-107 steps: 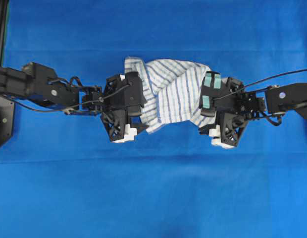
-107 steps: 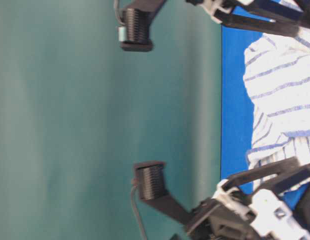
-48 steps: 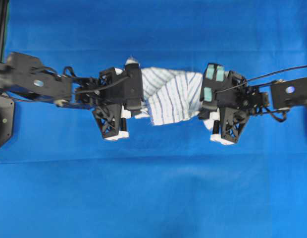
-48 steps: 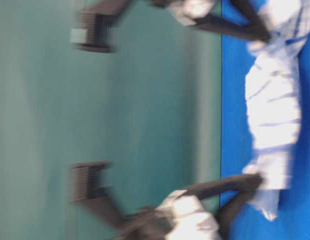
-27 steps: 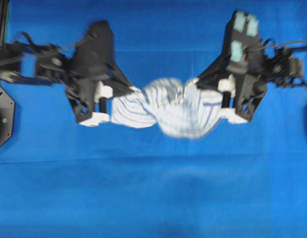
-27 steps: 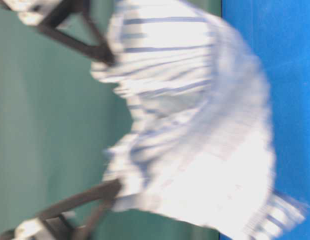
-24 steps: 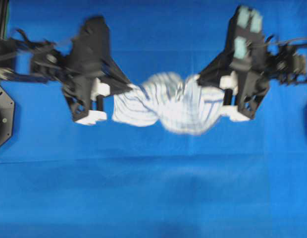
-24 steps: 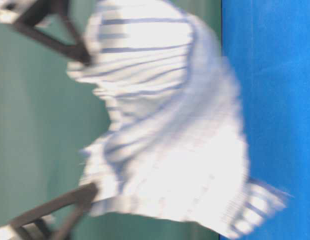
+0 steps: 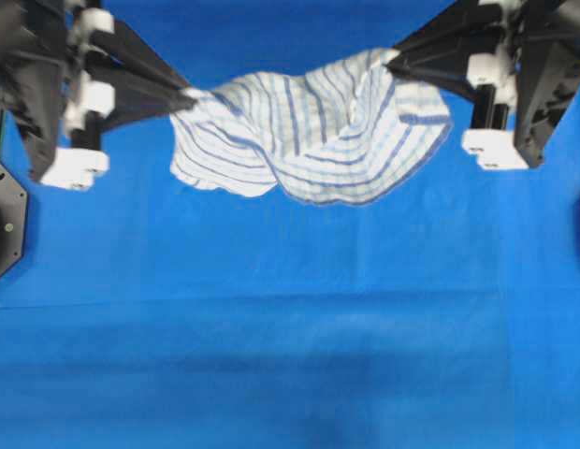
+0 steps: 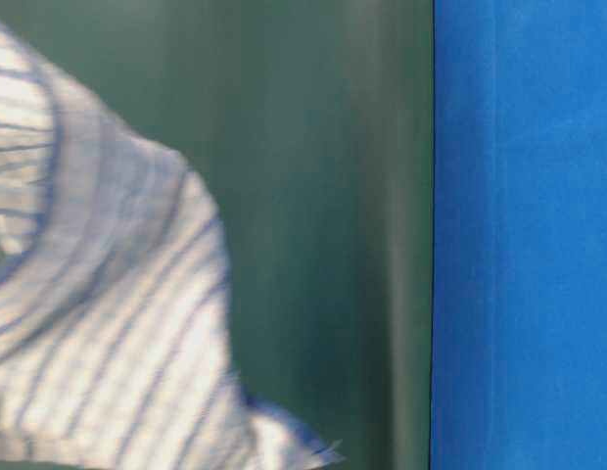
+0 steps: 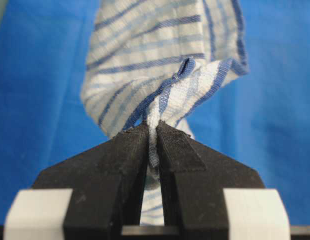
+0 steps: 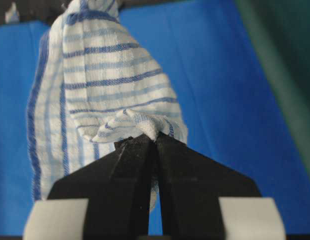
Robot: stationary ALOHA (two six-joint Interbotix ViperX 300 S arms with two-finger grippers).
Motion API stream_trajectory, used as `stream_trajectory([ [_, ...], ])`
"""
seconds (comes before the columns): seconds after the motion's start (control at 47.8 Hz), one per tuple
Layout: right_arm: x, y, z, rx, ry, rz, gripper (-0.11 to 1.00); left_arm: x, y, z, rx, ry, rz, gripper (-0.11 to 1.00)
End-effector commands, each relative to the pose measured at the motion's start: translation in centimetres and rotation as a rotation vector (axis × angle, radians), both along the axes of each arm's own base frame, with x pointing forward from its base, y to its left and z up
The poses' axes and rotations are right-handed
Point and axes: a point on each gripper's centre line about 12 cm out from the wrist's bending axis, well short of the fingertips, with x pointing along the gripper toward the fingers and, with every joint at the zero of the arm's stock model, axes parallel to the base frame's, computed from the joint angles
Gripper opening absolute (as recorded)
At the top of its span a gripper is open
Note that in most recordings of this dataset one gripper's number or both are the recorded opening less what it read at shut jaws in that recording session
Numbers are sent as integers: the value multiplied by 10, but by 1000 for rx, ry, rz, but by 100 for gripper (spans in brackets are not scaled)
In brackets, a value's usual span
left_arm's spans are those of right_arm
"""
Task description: Lift the towel with both arms.
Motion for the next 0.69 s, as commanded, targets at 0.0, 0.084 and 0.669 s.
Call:
stream_trajectory([
  [0.0,-7,-2,20,-11,-53,-6,3,-9,5,25,6,-67,20,4],
  [0.084,-8,-3,28,-15,-72,-9,3,-14,7,35,14,-91,29,4],
  [0.669,-14,-9,53,-86,-96,-25,3,-20,9,54,33,-144,35,4],
])
